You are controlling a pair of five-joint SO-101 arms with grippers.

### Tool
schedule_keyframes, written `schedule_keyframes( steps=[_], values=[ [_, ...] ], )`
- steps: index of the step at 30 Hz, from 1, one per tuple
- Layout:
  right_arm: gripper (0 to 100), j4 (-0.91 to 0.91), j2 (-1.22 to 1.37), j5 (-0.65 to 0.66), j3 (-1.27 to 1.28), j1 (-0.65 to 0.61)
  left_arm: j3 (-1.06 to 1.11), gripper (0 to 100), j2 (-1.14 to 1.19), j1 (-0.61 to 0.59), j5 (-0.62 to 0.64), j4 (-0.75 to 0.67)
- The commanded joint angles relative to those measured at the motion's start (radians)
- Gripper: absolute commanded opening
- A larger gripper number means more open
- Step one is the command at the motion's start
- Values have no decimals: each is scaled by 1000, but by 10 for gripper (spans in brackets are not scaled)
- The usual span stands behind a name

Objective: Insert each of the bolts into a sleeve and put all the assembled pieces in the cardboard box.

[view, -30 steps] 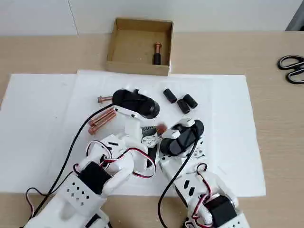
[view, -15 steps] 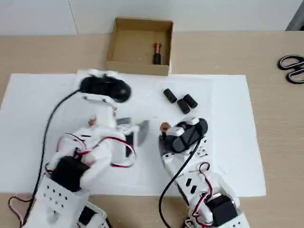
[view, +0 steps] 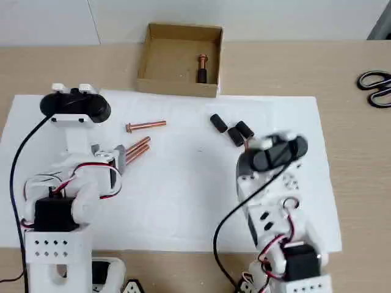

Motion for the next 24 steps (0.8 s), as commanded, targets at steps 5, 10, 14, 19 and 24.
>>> schedule_keyframes(
  steps=[5,10,14,19,24],
  values=[
    [3,-16,656,12,-661,18,-16,152,-11,-103,-29,6],
    [3,-94,1073,11,-1002,-31,-15,152,-11,-146,-29,29],
    [3,-254,1348,11,-1198,-88,-15,152,-11,-146,-31,84],
    [3,-512,1658,12,-1369,-116,-15,150,-12,-146,-31,121],
    [3,-630,1910,14,-1528,-117,-15,149,-12,-146,-31,132]
  ],
)
